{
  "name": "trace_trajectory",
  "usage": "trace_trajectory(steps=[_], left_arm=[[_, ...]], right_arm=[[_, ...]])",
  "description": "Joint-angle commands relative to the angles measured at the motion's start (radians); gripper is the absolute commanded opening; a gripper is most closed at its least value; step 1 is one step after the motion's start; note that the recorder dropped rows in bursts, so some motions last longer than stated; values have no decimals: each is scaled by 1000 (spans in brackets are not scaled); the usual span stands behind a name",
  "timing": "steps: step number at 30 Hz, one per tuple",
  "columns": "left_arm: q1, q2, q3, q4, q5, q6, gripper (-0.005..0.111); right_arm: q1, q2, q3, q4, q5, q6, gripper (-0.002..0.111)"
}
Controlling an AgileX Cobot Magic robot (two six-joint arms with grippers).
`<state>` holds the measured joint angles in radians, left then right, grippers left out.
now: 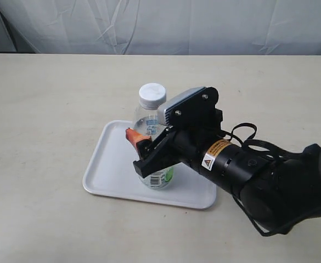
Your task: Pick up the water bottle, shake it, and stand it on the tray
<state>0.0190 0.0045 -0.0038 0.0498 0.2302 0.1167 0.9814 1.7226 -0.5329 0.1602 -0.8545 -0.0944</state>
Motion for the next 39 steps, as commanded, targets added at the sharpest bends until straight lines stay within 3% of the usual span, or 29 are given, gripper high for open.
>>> trace_trajectory(steps=[1, 30, 32, 34, 38, 39], left_arm=[[0, -5, 4, -3, 2, -4, 0], [0, -5, 4, -3, 2, -4, 0], [0, -5, 4, -3, 2, -4, 0], [0, -5, 4, -3, 2, -4, 0], [0, -5, 4, -3, 2, -4, 0], [0, -5, 4, -3, 2, -4, 0]], right_arm=[[-4, -44, -2, 6, -7, -30, 82], [-4, -262, -2, 50, -56, -119, 79], [-4, -284, -2, 55, -58, -119, 69], [-4, -308, -2, 55, -56, -119, 51], [-4, -373, -2, 61, 5, -117, 0], [-4, -392, -2, 67, 24, -123, 1]])
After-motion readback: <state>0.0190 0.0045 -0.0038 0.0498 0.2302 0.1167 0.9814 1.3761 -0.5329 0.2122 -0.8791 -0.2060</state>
